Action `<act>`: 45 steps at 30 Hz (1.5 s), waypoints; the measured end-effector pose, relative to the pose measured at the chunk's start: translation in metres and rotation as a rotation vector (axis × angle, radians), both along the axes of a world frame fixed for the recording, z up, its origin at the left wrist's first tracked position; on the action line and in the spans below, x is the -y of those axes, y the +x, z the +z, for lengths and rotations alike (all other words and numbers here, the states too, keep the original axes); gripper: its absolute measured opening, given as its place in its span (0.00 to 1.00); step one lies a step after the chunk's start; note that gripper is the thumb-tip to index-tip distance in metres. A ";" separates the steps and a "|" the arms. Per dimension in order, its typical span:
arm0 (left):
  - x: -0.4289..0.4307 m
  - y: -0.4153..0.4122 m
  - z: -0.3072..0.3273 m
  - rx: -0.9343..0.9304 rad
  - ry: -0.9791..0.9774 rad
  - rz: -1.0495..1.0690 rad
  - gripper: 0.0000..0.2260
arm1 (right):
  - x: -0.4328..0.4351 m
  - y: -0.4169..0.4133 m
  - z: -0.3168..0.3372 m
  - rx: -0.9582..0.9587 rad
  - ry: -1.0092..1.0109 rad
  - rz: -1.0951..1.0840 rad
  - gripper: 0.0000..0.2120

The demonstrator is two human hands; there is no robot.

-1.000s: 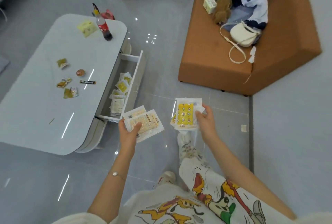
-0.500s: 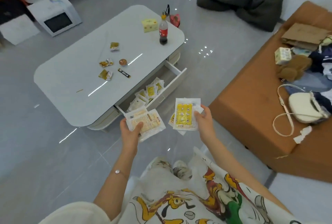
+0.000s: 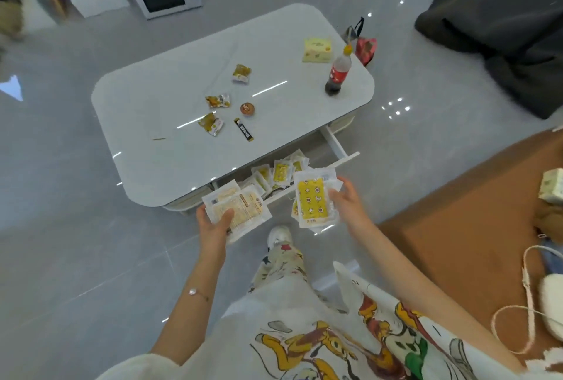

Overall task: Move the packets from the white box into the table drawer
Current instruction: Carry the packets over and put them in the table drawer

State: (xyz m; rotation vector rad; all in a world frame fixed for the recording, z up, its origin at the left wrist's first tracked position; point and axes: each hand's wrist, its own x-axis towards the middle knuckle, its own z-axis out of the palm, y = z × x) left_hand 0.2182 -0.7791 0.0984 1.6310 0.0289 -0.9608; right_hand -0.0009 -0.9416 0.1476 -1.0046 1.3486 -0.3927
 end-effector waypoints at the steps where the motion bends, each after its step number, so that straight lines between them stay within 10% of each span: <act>1: 0.010 0.003 -0.004 -0.017 0.012 0.014 0.21 | 0.012 0.005 -0.001 -0.005 0.013 0.039 0.15; 9: 0.065 0.035 -0.076 -0.108 0.168 0.007 0.22 | 0.096 0.063 -0.065 -0.091 0.123 0.180 0.12; 26: 0.154 0.087 -0.438 -0.305 0.318 0.324 0.15 | 0.189 0.177 -0.472 -0.240 0.433 0.070 0.10; 36: 0.155 0.081 -0.415 -0.106 0.583 0.082 0.26 | 0.195 0.174 -0.451 -0.413 0.239 0.411 0.08; 45: 0.150 0.082 -0.212 0.371 0.624 -0.231 0.29 | 0.211 0.184 -0.238 -0.326 -0.005 0.685 0.26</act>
